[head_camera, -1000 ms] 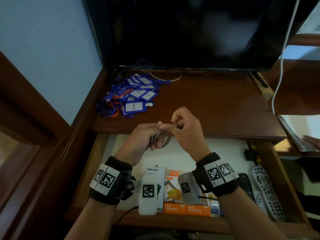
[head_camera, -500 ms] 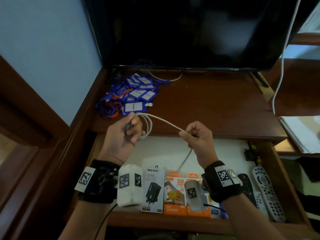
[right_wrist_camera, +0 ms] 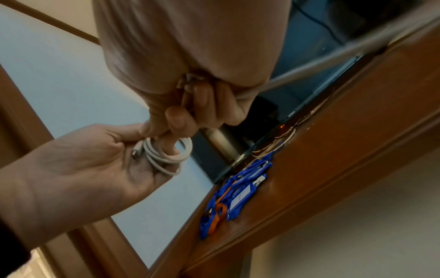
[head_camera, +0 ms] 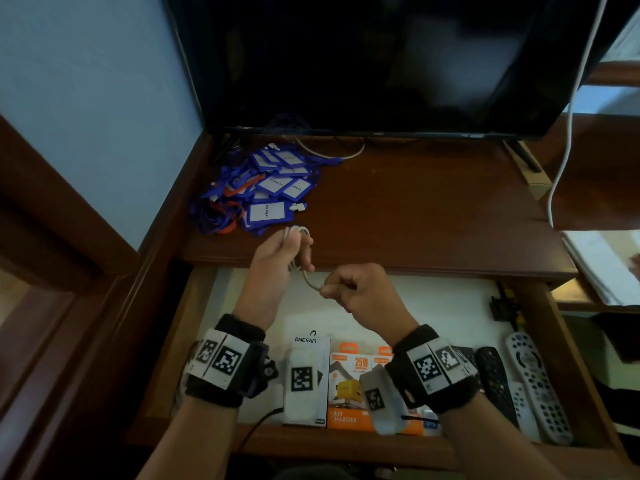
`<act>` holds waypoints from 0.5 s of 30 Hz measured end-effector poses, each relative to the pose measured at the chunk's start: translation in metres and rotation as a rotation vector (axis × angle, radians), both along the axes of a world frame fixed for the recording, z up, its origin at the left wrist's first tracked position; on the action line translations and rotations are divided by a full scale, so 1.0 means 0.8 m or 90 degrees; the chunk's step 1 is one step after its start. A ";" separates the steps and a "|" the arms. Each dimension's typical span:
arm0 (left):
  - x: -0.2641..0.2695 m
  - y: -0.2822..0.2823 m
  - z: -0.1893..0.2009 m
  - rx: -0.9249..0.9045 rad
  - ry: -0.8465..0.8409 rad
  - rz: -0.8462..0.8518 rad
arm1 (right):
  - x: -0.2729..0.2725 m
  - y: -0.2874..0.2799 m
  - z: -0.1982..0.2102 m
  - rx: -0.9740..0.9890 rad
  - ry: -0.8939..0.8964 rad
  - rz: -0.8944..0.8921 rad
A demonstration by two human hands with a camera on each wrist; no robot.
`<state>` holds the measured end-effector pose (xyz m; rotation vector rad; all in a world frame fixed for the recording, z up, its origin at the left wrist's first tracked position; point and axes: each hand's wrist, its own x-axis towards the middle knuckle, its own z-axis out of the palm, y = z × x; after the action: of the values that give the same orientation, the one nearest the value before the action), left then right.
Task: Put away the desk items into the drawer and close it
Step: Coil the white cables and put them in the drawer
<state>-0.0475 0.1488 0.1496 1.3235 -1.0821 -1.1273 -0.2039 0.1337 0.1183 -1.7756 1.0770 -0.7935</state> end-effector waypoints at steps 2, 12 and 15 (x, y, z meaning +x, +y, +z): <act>-0.006 0.000 -0.004 0.014 -0.044 -0.033 | -0.002 -0.002 0.004 -0.018 -0.005 0.005; -0.016 -0.014 -0.010 0.138 0.014 -0.246 | -0.015 -0.016 0.019 -0.097 -0.089 -0.070; -0.013 -0.025 0.000 0.175 0.041 -0.307 | -0.021 -0.022 0.021 -0.091 -0.114 -0.100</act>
<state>-0.0579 0.1287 0.1494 1.2536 -1.2700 -1.7137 -0.2210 0.1158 0.1351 -1.7141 1.0712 -1.1287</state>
